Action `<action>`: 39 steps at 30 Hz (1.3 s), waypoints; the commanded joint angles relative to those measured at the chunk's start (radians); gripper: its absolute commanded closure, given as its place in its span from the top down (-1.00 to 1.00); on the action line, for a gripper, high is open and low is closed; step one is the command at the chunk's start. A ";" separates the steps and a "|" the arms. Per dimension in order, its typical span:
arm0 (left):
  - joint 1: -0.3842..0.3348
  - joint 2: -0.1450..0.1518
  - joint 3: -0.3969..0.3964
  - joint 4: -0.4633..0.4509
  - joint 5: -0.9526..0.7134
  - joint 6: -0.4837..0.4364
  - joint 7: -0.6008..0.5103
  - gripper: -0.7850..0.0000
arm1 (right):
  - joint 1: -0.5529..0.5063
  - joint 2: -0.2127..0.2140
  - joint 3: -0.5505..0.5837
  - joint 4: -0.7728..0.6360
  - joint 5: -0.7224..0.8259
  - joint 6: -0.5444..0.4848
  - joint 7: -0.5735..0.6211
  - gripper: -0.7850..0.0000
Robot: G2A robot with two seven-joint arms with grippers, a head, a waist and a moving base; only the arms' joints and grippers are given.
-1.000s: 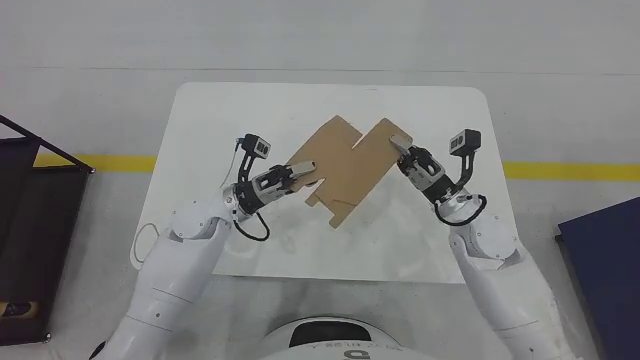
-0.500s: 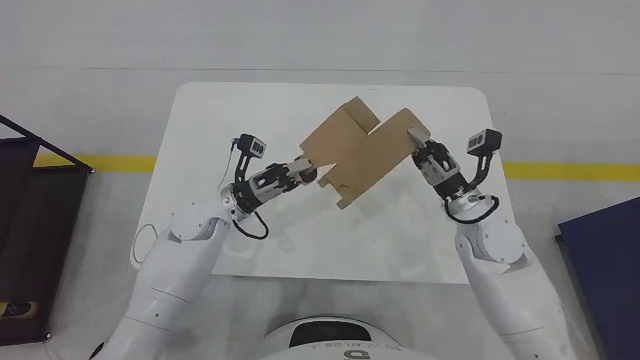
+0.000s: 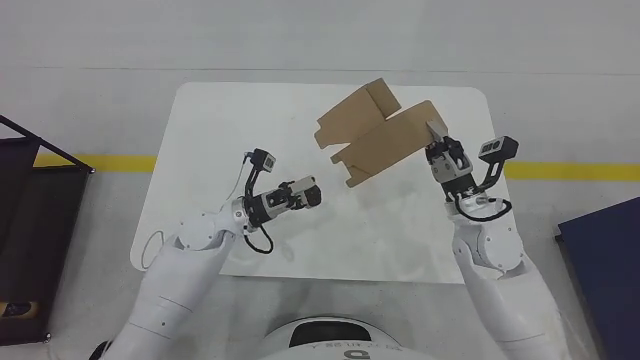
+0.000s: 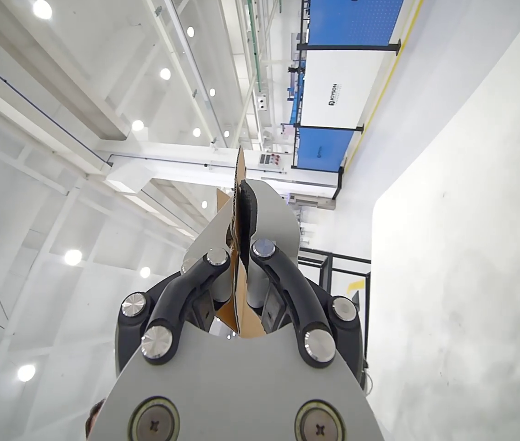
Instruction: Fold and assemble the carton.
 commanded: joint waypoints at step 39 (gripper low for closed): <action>-0.178 -0.051 0.157 0.111 0.025 0.010 0.203 0.77 | -0.058 -0.020 0.005 -0.051 -0.012 0.005 0.012 -1.00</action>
